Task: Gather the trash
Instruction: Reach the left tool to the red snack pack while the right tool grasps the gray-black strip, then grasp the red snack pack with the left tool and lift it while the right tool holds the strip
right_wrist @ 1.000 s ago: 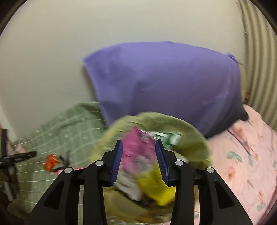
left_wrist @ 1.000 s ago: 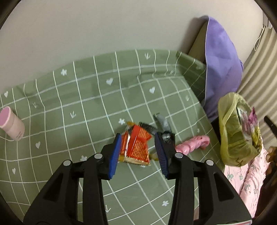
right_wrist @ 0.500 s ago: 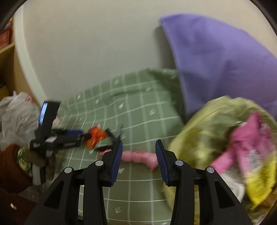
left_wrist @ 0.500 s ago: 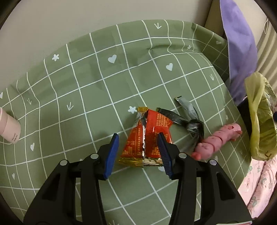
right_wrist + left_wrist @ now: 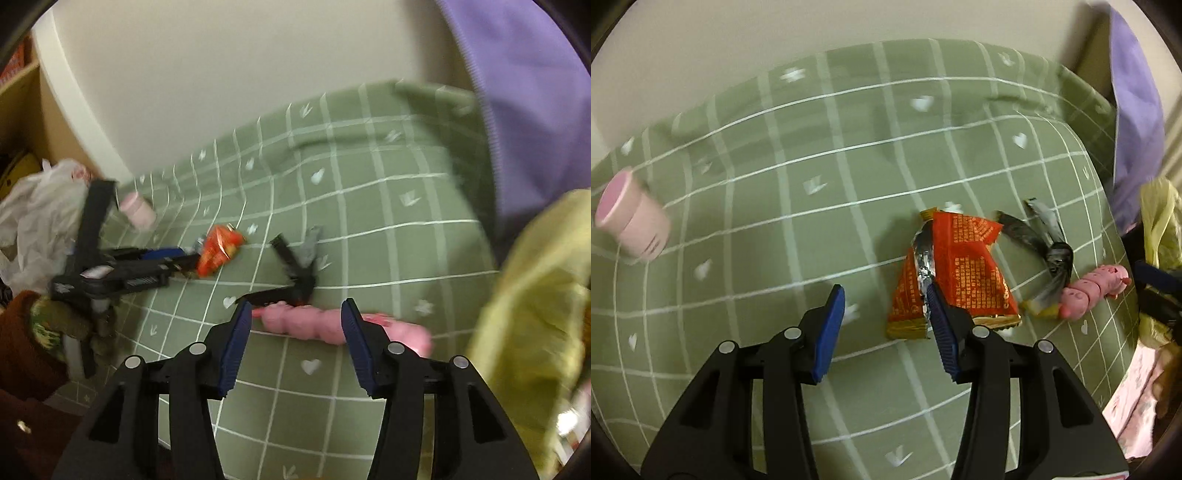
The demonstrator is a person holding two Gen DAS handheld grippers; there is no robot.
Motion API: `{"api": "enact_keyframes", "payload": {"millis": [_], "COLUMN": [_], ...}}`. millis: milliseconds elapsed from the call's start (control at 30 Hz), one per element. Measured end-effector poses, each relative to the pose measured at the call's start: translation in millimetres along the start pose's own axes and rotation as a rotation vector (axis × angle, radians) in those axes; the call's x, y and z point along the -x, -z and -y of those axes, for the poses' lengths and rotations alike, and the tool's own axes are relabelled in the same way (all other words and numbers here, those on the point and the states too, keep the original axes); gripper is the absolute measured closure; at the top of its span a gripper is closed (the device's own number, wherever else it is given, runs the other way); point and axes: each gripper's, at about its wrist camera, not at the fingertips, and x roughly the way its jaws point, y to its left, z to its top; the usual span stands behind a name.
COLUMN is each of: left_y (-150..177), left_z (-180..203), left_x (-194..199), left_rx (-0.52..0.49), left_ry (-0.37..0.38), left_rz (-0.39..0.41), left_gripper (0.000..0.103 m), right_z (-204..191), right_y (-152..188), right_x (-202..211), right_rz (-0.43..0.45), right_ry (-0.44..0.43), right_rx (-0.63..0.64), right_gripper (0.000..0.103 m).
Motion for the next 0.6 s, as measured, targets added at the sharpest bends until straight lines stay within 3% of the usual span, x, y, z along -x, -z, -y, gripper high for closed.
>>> {"api": "enact_keyframes", "payload": {"millis": [267, 300, 333, 533, 600], "left_y": [19.8, 20.6, 23.5, 30.4, 33.0], "left_z": [-21.2, -18.0, -16.3, -4.8, -4.4], "left_x": [25.9, 29.1, 30.5, 34.2, 34.8], "left_rx": [0.021, 0.011, 0.002, -0.032, -0.064], "left_ry": [0.082, 0.084, 0.085, 0.067, 0.001], "left_rz": [0.016, 0.019, 0.022, 0.033, 0.04], "left_gripper": [0.059, 0.057, 0.055, 0.053, 0.053], "right_z": [-2.2, -3.7, -5.4, -11.4, -11.2], "right_y": [-20.4, -20.6, -20.3, -22.2, -22.0], "right_x": [-69.6, -78.1, -83.6, -76.5, -62.7], "right_rz": [-0.065, -0.085, -0.099, -0.057, -0.028], "right_ry": [0.061, 0.065, 0.063, 0.056, 0.049], "right_rx": [-0.027, -0.019, -0.012, 0.004, 0.005], "right_gripper": [0.055, 0.059, 0.073, 0.08, 0.08]}}
